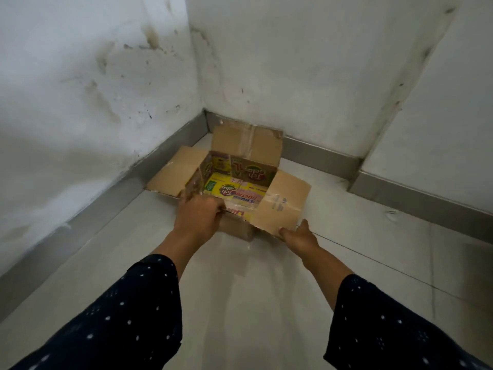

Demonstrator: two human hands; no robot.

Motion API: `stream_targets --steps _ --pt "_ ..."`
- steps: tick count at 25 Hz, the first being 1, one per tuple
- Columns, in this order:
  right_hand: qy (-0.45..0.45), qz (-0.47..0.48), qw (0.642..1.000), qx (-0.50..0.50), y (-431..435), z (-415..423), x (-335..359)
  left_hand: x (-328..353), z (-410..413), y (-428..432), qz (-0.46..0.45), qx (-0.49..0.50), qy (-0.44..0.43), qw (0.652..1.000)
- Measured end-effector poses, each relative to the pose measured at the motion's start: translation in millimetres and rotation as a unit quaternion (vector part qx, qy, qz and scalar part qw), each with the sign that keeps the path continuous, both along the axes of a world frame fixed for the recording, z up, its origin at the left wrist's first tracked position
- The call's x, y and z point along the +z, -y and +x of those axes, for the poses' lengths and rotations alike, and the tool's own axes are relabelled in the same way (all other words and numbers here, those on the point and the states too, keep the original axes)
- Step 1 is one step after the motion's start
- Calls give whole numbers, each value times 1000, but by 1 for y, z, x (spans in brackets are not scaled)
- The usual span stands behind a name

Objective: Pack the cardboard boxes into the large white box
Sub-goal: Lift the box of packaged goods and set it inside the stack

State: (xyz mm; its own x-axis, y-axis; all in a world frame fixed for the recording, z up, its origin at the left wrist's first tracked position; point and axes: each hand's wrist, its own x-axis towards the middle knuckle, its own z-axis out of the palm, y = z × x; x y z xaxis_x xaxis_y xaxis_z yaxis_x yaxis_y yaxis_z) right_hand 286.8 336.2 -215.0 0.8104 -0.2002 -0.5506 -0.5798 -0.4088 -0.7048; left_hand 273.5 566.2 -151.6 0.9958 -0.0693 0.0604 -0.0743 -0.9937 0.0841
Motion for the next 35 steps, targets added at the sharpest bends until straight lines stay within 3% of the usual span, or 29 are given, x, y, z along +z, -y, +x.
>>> stream_targets --steps 3,6,8,10,11,13,15,16,19,21,24,28,35 --pt "9 85 986 -143 -4 11 -22 -6 2 4 -43 -75 24 996" --pt "56 30 983 -172 16 13 -17 2 4 25 -29 -92 -9 995" --pt "90 -38 983 -158 36 9 0 14 6 44 -89 -113 -115 983" --pt "130 -132 973 -139 61 -2 25 26 5 61 -218 -107 -234 941" --pt "145 -172 966 -127 76 -10 34 29 5 65 -273 -80 -245 927" --pt "154 -240 954 -92 108 -29 49 18 6 60 -325 6 -182 928" --pt "135 -274 951 -43 134 -45 55 -9 1 43 -237 143 -114 954" --pt "124 -272 954 -24 143 -48 55 -24 -6 35 -209 211 -135 945" --pt "113 -171 978 -33 148 -44 56 -61 -24 32 -306 353 -237 852" --pt "118 -92 986 -71 144 -38 59 -70 -26 35 -366 397 -228 810" --pt "139 -164 976 -46 144 -31 60 -62 -19 34 -346 353 -127 860" --pt "166 -172 969 -58 150 -39 67 -18 -21 62 -438 277 -46 854" --pt "251 -195 947 -51 225 -93 156 94 -67 158 -374 184 62 907"
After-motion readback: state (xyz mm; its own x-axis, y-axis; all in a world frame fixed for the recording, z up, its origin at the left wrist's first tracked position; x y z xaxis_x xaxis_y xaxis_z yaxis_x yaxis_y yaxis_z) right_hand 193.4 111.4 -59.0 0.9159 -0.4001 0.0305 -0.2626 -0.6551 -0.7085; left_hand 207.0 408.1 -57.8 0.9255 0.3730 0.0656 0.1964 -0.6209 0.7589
